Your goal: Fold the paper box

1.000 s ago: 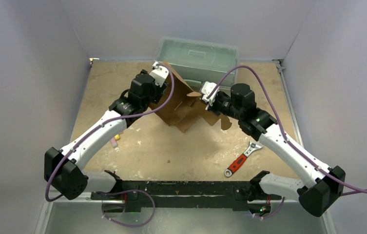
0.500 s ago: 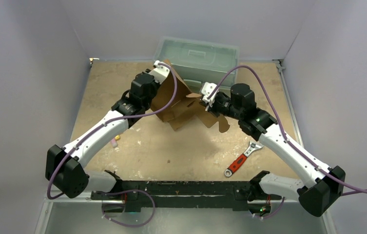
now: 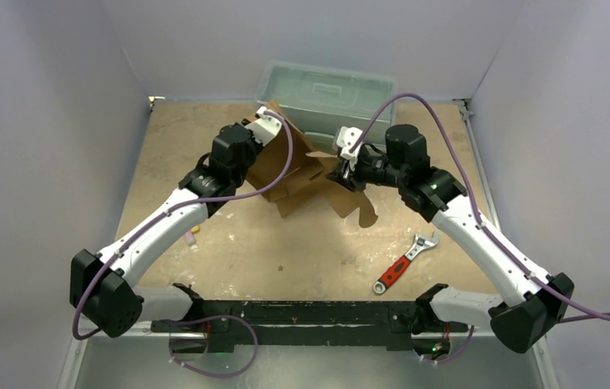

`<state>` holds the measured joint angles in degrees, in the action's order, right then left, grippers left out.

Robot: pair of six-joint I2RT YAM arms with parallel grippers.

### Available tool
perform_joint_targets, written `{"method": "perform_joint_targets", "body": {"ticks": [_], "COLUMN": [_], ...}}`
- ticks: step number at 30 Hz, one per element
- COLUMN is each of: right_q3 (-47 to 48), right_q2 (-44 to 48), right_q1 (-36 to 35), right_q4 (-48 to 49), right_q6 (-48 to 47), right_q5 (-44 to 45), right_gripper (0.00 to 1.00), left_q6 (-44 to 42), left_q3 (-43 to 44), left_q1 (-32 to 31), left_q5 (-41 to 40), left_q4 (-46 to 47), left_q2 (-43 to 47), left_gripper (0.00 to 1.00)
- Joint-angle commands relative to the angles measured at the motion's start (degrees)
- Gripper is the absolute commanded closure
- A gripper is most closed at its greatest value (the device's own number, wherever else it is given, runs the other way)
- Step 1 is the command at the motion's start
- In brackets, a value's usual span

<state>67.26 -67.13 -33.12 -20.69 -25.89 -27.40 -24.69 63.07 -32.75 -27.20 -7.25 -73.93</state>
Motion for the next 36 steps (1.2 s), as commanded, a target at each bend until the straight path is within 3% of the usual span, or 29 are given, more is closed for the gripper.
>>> {"method": "perform_joint_targets", "body": {"ticks": [1,5,8,11,14,16,18,22,24,26,29,36], "right_q3": [6.09,8.79,8.51,6.89,5.69,5.6,6.24,9.05,10.76,12.73,16.49,21.81], "right_q2": [-0.52,-0.4,0.25,0.59,0.93,1.1,1.49,1.96,1.44,0.51,-1.35,-5.41], "right_q1": [0.67,2.27,3.49,4.03,4.03,4.03,4.04,4.03,4.04,4.08,4.03,3.45], "right_q4": [-4.08,-6.3,-7.21,-7.58,-7.59,-7.79,-8.83,-11.97,-13.9,-16.07,-19.01,-23.15], "right_q6": [1.82,2.54,2.77,2.38,1.54,0.96,0.06,-1.71,-2.7,-3.61,-3.97,-2.03], "right_q5": [-4.62,-2.69,-0.14,2.58,3.88,6.0,7.56,8.16,7.75,8.33,8.13,4.56], "right_gripper": [0.57,0.27,0.2,0.22,0.36,0.4,0.4,0.27,0.26,0.33,0.52,0.87], "left_q6": [2.25,8.77,15.19,20.86,24.21,26.92,28.77,32.13,33.57,34.75,36.36,39.07], "left_q3": [2.08,3.65,5.15,5.83,5.92,6.24,6.79,8.86,9.09,8.66,6.7,-0.8], "left_q1": [0.1,0.25,0.68,1.6,2.42,2.87,3.75,5.21,5.77,6.29,7.26,7.88], "left_q5": [5.16,8.16,12.09,16.54,19.06,19.86,21.55,26.18,28.85,31.53,35.31,37.44], "left_q4": [-7.18,-12.25,-16.36,-19.05,-20.7,-21.49,-22.16,-24.89,-25.81,-26.41,-26.78,-22.34], "left_q2": [2.28,3.58,4.27,4.6,4.29,3.99,3.85,2.66,2.24,1.85,1.48,1.26], "left_gripper": [0.95,0.97,0.99,0.99,1.0,1.0,1.0,1.0,1.0,1.0,1.0,1.0]}}
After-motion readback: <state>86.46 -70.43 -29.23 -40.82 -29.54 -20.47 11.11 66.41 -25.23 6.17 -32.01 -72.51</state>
